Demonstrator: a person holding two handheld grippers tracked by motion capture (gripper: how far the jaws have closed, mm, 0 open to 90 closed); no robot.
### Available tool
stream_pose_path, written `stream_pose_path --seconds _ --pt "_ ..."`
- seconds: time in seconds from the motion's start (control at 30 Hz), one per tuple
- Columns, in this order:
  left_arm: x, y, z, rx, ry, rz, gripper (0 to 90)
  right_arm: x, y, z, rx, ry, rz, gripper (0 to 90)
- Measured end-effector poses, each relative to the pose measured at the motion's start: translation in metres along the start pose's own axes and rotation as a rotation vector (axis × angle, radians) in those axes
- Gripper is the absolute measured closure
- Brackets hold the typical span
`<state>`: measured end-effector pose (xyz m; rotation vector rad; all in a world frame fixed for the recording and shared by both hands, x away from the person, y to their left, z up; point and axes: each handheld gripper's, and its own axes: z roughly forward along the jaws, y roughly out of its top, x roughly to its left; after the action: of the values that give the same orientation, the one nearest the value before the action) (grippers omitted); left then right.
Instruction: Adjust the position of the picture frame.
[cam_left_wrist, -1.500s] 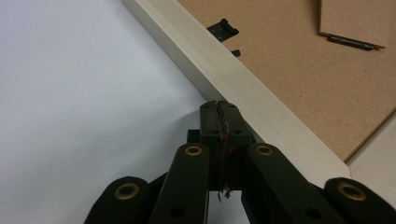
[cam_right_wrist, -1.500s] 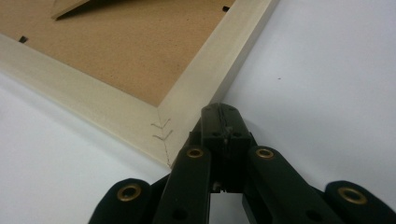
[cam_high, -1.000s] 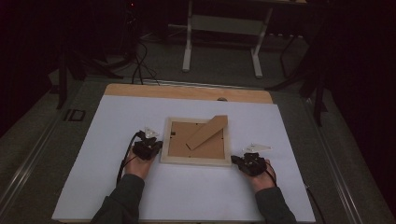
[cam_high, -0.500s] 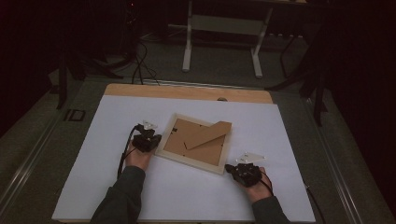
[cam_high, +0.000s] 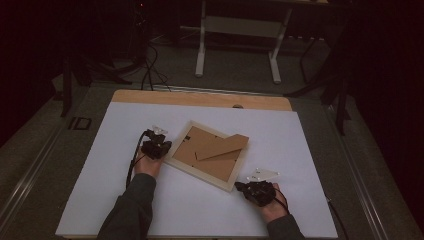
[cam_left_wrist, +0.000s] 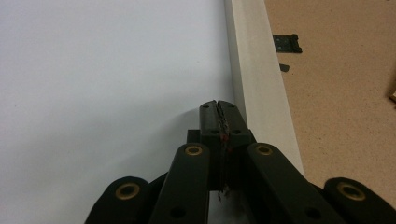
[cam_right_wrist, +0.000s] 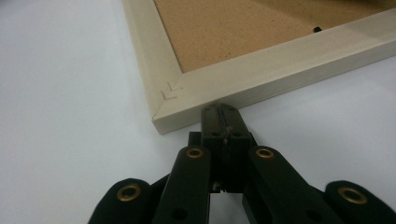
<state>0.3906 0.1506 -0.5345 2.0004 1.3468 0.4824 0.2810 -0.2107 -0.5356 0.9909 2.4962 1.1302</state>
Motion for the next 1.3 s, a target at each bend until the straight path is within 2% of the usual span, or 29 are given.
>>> stream_pose_path --seconds 0.27,0.4,0.53,0.67,0.87,1.03,1.3 --pt "-0.001 -0.001 -0.001 0.0 0.01 0.001 90.0 -0.001 -0.001 0.0 -0.008 0.01 -0.005 89.7" --pt "-0.004 -0.004 -0.01 -0.025 0.004 0.017 90.0 -0.002 0.0 0.001 -0.009 0.009 -0.02 89.5" --pt "-0.003 -0.01 -0.021 -0.048 -0.01 0.009 90.0 -0.006 0.002 0.002 -0.013 -0.001 -0.012 89.3" --pt "-0.004 -0.016 -0.031 -0.065 -0.012 0.03 90.0 -0.011 0.005 0.002 -0.011 -0.015 -0.022 88.7" --pt "-0.006 -0.029 -0.044 -0.078 -0.021 0.024 90.0 -0.019 0.015 0.0 -0.028 -0.028 -0.023 88.5" --pt "-0.011 -0.041 -0.054 -0.097 -0.027 0.029 90.0 -0.032 0.027 0.0 -0.036 -0.06 -0.033 88.8" --pt "-0.018 -0.055 -0.064 -0.108 -0.048 0.039 89.8 -0.059 0.043 0.001 -0.062 -0.116 0.007 89.6"
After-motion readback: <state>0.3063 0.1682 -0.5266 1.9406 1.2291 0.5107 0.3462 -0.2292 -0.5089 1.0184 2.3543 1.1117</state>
